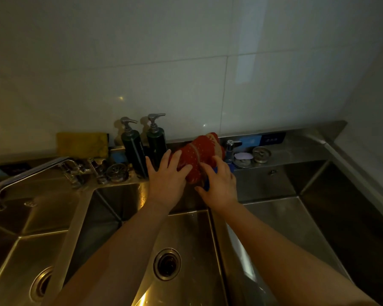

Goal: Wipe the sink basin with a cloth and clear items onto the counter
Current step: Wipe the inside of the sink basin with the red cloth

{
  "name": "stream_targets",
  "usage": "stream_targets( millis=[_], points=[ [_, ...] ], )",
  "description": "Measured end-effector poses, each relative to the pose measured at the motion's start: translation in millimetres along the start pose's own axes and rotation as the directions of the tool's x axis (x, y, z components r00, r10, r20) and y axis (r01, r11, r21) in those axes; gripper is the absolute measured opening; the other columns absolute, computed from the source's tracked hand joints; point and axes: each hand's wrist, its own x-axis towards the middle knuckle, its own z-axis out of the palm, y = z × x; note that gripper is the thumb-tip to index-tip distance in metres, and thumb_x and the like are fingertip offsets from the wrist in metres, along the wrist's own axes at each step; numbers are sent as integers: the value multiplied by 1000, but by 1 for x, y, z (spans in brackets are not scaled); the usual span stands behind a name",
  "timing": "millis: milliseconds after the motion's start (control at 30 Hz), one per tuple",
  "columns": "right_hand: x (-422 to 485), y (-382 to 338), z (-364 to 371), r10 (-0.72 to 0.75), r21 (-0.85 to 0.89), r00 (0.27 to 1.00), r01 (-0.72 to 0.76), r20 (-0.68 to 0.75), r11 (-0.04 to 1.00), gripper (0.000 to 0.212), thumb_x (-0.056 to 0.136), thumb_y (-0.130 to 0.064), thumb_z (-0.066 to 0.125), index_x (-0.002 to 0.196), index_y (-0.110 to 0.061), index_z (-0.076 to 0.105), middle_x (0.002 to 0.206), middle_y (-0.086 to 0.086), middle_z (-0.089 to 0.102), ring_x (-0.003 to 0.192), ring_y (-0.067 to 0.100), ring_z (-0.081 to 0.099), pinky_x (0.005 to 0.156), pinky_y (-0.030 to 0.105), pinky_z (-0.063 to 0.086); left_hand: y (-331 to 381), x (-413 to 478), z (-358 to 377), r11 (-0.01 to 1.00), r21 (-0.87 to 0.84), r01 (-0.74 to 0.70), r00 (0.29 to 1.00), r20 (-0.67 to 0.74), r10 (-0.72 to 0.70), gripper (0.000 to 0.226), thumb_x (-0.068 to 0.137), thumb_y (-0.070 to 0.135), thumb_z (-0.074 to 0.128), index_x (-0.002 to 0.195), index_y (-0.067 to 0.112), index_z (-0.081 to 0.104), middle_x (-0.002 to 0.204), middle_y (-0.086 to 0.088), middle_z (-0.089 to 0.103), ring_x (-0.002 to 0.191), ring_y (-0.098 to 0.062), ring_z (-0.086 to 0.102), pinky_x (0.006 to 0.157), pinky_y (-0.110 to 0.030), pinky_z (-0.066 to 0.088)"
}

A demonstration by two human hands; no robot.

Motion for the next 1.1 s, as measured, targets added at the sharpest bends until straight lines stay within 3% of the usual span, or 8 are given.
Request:
stream_targets(
  millis=[167,400,667,800,967,1100],
  points=[
    [4,-6,0,17,17,1000,-16,-13,1000,64,81,-39,66,137,-28,38,152,6,18,140,25,14,110,57,22,4,6,-8,999,-44,-8,1000,-31,6,30,86,29,58,116,31,59,147,-5,36,141,-31,19,104,-64,-7],
    [-5,-18,-1,58,35,996,-56,-67,998,54,86,-36,62,135,-35,39,150,3,22,138,25,18,110,53,20,-6,-4,-18,996,-84,-26,994,-105,17,31,84,26,63,115,28,61,140,-6,45,136,-32,29,106,-67,6],
    [-33,-58,-4,82,75,988,-72,-134,995,42,88,-26,55,128,-36,47,149,0,27,138,26,23,112,51,21,-35,-37,-33,994,-77,-72,987,-146,60,34,85,27,64,118,27,59,140,-5,45,136,-30,30,106,-66,7],
    [-56,-90,-6,64,88,984,-50,-165,995,39,87,-30,45,126,-31,50,148,3,29,135,27,27,109,54,30,-56,-62,-41,991,-75,-108,985,-141,97,37,83,26,65,119,26,57,141,-5,44,137,-30,29,106,-66,5],
    [-87,-131,9,85,122,983,-65,-163,990,38,90,-17,52,127,-23,52,144,8,33,129,28,32,102,48,40,-86,-103,-44,988,-95,-119,988,-105,109,42,83,28,64,123,29,52,142,-4,42,137,-29,27,107,-66,7],
    [-113,-159,27,92,166,985,-68,-146,984,37,90,-11,52,125,-21,53,142,8,35,131,29,28,107,42,33,-108,-139,-40,981,-151,-119,992,-63,110,45,83,31,61,126,31,48,143,-2,39,137,-26,26,108,-65,5]
  ],
)
